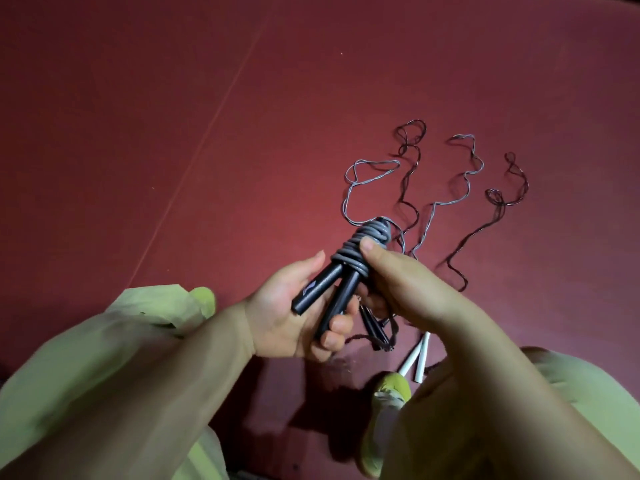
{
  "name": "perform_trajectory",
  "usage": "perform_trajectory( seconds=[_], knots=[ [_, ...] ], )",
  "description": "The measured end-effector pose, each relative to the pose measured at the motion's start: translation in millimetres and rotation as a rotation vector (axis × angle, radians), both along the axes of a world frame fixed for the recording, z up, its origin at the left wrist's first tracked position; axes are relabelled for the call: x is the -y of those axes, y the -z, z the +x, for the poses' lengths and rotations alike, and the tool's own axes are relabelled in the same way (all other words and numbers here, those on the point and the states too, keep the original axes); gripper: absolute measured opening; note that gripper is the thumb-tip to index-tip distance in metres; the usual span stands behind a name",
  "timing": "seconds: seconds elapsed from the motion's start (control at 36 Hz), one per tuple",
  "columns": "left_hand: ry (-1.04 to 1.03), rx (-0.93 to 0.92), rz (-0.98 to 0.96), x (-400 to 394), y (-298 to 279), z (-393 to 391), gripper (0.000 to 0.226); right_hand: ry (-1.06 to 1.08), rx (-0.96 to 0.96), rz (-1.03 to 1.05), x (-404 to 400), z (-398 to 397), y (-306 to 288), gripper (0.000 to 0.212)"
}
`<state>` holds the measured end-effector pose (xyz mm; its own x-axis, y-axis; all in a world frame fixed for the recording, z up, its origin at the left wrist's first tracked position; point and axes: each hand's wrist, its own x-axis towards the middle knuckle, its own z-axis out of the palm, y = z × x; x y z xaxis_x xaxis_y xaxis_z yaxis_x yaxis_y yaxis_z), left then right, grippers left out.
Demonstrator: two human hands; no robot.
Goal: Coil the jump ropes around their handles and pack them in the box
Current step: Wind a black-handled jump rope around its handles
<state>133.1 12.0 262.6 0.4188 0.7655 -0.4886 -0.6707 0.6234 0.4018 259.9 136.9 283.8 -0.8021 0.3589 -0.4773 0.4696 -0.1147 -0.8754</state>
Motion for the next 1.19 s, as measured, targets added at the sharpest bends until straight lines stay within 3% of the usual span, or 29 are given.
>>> perform_trajectory(
  seconds=[0.11,0.28,0.47,0.64,0.78,0.83,1.03,1.19],
  knots=[
    [0.042,-0.17,-0.082,-20,8,-11,0.072,0.025,0.072,-0.01,-11,-6,12,0.055],
    [0.092,-0.22,-0.147,-34,18,-12,0.065,0.071,0.158,0.091,-21,-2,27,0.054],
    [0.072,-0.4,-0.165,-35,27,-4,0.071,0.054,0.313,0.211,-18,2,38,0.068],
    [-0.044,-0.568,-0.12,-36,24,5,0.06,0.157,0.275,0.177,-11,-1,39,0.063],
    [-0.084,-0.977,-0.092,-33,28,8,0.05,0.091,0.284,0.076,-6,-3,38,0.059],
    [-0.053,-1.062,-0.051,-32,30,7,0.043,0.09,0.311,0.043,-6,-2,40,0.066],
    [-0.02,-1.078,-0.002,-32,36,4,0.03,0.126,0.379,0.028,-8,-6,47,0.07],
    [-0.091,-0.891,0.129,-31,31,-8,0.027,0.182,0.071,0.284,-4,-5,43,0.051]
  ],
)
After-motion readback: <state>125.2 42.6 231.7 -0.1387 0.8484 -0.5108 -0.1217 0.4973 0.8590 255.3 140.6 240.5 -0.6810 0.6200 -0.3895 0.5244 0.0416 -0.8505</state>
